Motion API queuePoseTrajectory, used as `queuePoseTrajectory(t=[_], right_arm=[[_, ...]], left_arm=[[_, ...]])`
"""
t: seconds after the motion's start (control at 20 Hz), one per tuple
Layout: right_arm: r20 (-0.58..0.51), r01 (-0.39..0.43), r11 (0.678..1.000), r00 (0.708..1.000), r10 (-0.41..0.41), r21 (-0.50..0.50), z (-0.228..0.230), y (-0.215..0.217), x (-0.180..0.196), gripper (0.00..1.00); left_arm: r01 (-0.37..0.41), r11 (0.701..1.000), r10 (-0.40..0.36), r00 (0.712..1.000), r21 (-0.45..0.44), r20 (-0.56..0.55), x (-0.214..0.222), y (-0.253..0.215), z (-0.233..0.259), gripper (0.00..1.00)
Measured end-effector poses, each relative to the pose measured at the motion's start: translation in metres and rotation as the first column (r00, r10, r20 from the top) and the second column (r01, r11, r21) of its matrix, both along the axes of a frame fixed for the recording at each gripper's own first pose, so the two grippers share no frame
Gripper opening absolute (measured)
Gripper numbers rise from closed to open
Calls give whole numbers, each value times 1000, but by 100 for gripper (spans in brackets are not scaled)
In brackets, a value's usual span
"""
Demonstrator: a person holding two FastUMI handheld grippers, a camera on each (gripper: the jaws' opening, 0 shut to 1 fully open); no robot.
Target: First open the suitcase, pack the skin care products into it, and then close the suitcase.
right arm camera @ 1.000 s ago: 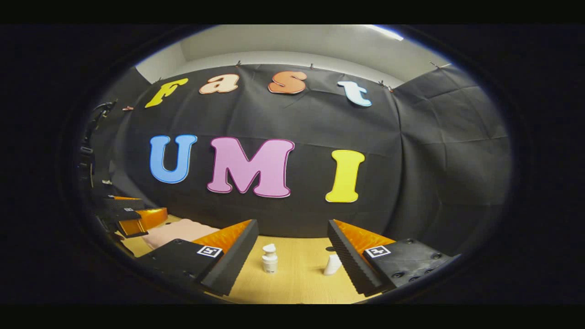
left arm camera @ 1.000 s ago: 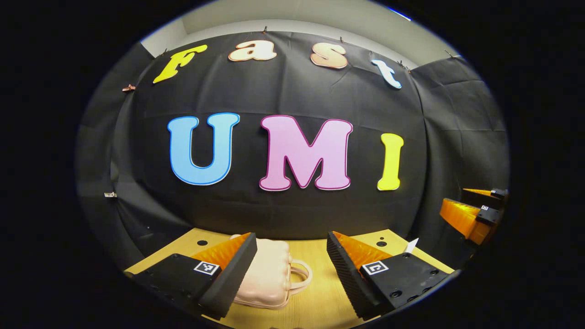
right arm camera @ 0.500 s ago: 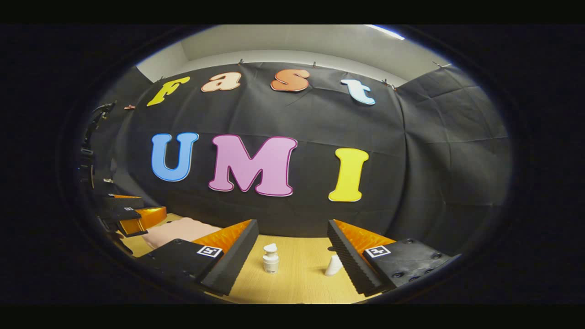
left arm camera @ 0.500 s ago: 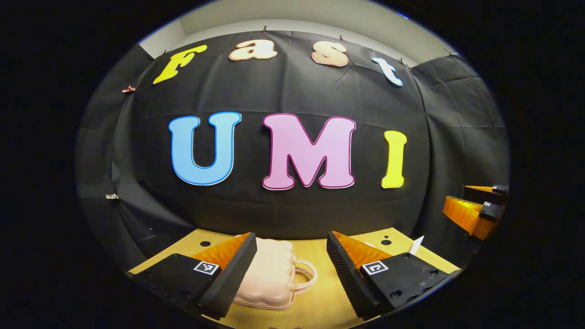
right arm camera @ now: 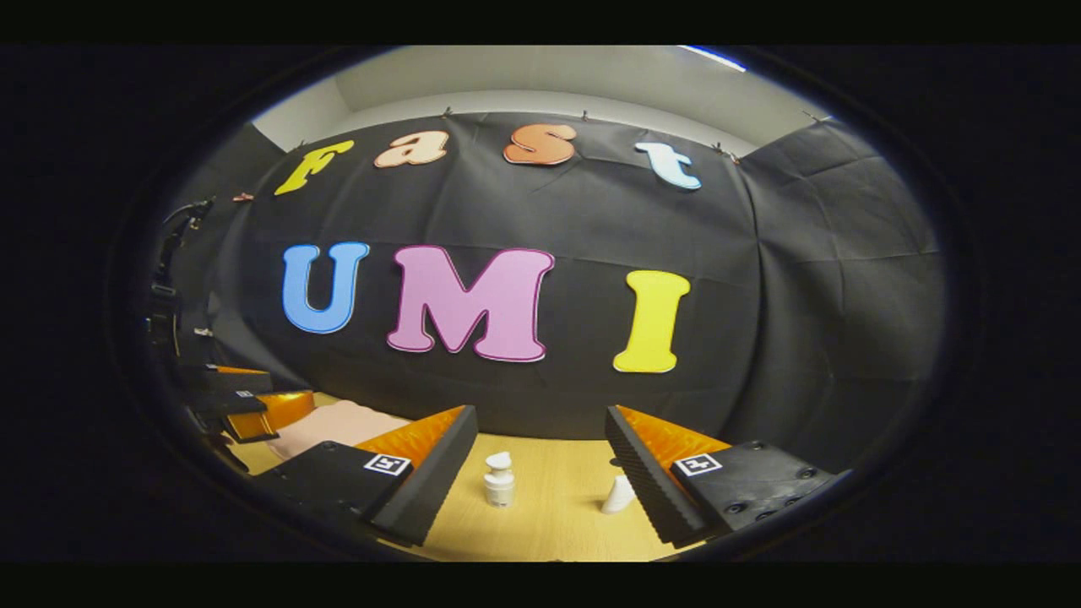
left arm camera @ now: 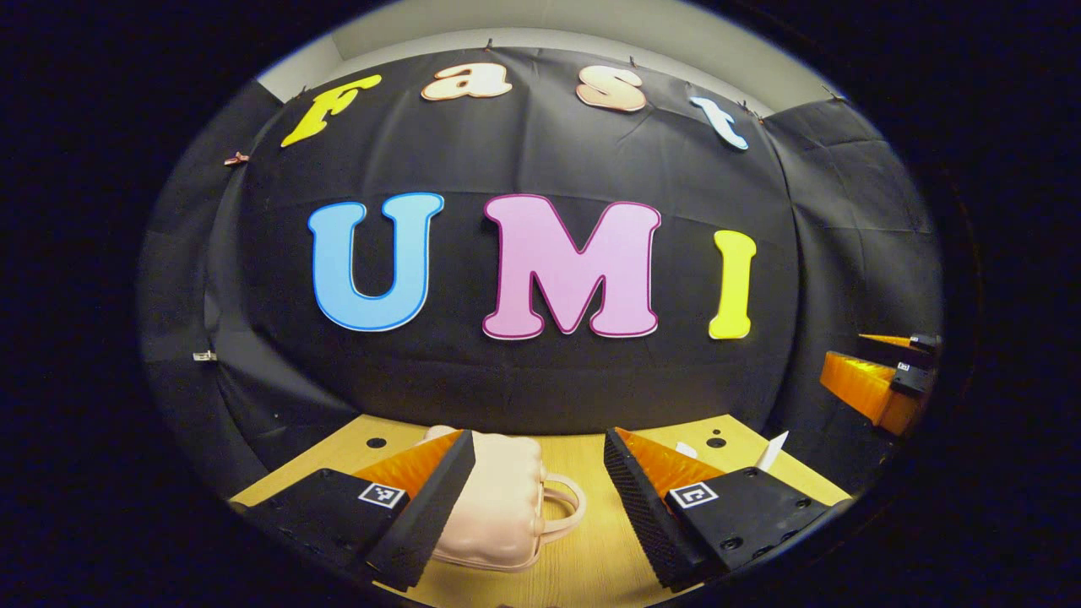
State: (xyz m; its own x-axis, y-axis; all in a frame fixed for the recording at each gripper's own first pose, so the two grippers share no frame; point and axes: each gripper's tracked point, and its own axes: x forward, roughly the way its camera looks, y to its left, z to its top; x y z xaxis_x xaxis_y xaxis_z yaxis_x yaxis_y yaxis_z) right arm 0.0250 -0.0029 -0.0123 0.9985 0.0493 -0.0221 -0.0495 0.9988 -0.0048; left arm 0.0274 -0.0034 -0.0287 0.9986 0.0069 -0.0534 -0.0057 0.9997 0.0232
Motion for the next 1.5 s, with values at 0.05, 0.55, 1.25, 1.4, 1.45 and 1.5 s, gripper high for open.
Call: queuePoseTrajectory(t=[0.05, 0.55, 1.25, 1.4, 1.45, 1.5], right_arm=[[-4, -1, 1000, 1000, 1, 0, -1, -1, 0, 97], [-121, -18, 1000, 993, 16, -12, -47, -25, -6, 97], [-284, 9, 999, 959, 3, 39, -106, -54, -2, 97], [-307, 24, 998, 952, -6, 55, -110, -59, -3, 97], [-307, 27, 998, 952, -9, 57, -110, -60, -4, 98], [-309, 30, 998, 951, -10, 59, -110, -61, -5, 97]], left_arm=[[10, 1000, -10, 1000, -2, -6, 6, -3, -5, 98], [144, 988, -153, 957, -54, -247, 105, -66, -124, 98], [17, 1000, -6, 842, 16, -540, 169, -72, -246, 88], [19, 996, 34, 813, 84, -581, 176, -65, -260, 82], [6, 994, 62, 799, 110, -599, 178, -58, -266, 75], [-19, 990, 99, 787, 137, -609, 178, -47, -270, 70]])
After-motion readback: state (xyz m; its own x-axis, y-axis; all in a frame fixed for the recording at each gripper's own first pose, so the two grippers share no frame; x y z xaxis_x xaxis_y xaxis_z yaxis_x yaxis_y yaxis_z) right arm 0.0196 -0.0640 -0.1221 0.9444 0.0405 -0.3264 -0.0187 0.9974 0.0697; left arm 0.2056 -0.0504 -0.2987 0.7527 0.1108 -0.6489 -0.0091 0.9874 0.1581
